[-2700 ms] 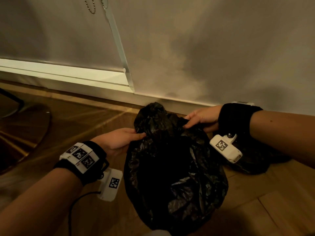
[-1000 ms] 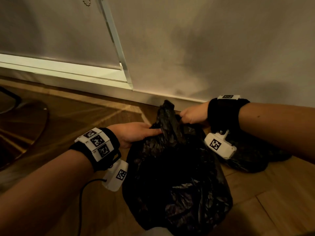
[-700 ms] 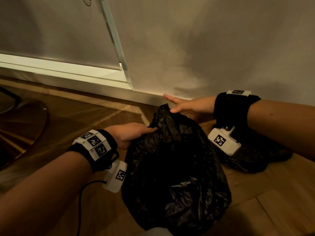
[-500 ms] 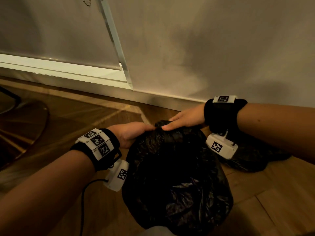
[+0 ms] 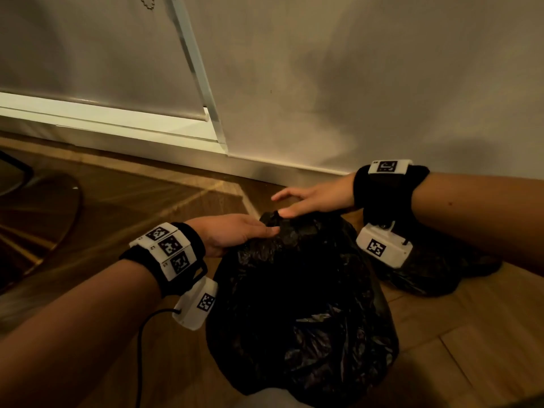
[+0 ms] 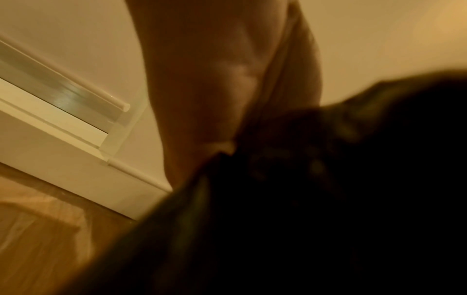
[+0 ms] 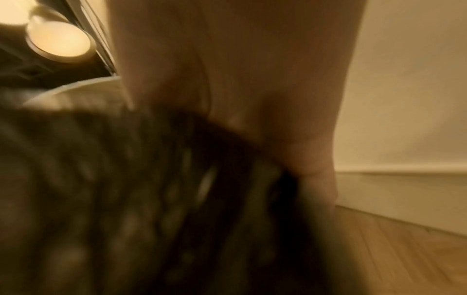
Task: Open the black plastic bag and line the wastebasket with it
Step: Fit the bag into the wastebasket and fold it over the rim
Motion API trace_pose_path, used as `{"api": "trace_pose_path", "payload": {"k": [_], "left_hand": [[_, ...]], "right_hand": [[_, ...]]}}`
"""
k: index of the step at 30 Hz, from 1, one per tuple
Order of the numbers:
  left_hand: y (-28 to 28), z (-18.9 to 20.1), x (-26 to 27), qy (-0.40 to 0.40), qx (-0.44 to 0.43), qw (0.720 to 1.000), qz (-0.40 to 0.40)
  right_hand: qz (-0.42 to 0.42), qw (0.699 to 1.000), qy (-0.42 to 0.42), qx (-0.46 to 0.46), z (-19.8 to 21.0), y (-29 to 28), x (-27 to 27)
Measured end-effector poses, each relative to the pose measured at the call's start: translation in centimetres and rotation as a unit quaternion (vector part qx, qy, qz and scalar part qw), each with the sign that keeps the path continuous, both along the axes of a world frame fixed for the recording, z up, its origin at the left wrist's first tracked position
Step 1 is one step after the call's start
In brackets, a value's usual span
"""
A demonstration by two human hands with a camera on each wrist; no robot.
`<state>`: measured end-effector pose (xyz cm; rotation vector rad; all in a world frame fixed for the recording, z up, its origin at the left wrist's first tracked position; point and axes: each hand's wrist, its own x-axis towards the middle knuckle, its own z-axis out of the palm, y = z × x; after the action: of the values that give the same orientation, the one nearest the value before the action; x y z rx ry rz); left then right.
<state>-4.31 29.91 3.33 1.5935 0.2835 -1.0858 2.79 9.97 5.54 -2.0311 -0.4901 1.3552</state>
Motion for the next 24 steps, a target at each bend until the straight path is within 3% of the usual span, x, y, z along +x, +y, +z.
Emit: {"api": "trace_pose_path", "payload": {"k": [4,9,14,17,21,24], "left_hand": [[0.6,-0.6,-0.1,0.001,0.029,0.999,-0.014],[0.0,-0.2,-0.1,-0.066,0.035,0.997,0.013],[0.0,0.6,-0.2,-0.07,0.019,0.99,-0.123],[-0.2,0.6,-0.1,-0.075,0.019,0.994,-0.081],[-0.8,0.0,-0.2,-0.049,-0.004,0.998,-0.037],[-1.0,0.0,-0.2,-0.045,-0.004,0.999,-0.018]], "right_hand": [[0.103,0.993,0.034,-0.036,0.6,-1.5,-0.6],[0.09,0.995,0.017,-0.043,0.3,-1.4,-0.7],[0.094,0.994,0.0,-0.048,0.1,-1.0,-0.7],[0.079,0.994,-0.031,-0.064,0.4,-0.6,-0.8],[0.077,0.995,0.029,-0.064,0.3,-0.1,-0.8],[0.08,0.994,0.03,-0.074,-0.3,-0.1,-0.7]]}}
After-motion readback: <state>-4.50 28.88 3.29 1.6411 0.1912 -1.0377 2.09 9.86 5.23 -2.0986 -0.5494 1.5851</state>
